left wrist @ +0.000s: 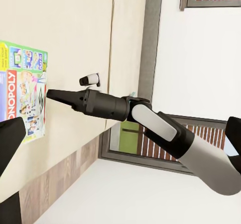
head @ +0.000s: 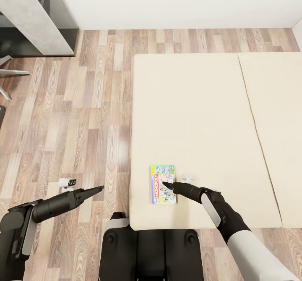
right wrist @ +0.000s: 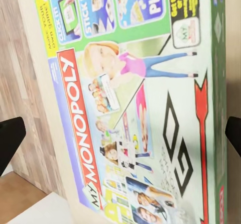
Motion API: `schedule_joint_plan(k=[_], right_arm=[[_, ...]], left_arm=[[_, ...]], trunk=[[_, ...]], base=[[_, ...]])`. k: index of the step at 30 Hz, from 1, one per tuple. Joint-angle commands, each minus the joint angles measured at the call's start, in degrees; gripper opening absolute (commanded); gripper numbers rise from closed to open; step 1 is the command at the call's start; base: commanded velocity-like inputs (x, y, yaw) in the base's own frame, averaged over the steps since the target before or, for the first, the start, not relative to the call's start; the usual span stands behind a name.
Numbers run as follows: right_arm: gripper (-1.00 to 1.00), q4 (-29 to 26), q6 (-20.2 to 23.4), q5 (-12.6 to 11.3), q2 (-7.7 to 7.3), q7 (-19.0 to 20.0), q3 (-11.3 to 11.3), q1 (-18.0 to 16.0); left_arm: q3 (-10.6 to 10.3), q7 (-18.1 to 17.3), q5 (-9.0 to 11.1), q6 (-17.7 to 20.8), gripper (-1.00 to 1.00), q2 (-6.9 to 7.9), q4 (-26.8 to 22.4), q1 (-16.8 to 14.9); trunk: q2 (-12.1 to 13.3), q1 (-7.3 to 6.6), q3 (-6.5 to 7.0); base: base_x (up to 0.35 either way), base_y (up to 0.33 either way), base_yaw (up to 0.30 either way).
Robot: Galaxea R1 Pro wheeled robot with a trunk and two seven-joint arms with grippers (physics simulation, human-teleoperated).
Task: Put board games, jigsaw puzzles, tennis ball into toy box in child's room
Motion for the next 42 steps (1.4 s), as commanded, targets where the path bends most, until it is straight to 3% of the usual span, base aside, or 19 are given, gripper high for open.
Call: schedule_joint_plan(k=[1, 42], right_arm=[[1.0, -0.06, 0.35, -0.47, -0.05, -0.09, 0.13, -0.01], [1.0, -0.06, 0.3, -0.47, -0.04, -0.14, 0.21, -0.01]], left_arm=[[0.0, -0.21, -0.02, 0.61, 1.0, 0.01, -0.01, -0.01], [0.04, -0.16, -0.08, 0.61, 1.0, 0.08, -0.01, -0.01]], trunk=[[-0.09, 0.03, -0.06], [-0.09, 0.03, -0.06]], base=[[0.0, 0.0, 0.0], [0.0, 0.024, 0.0]])
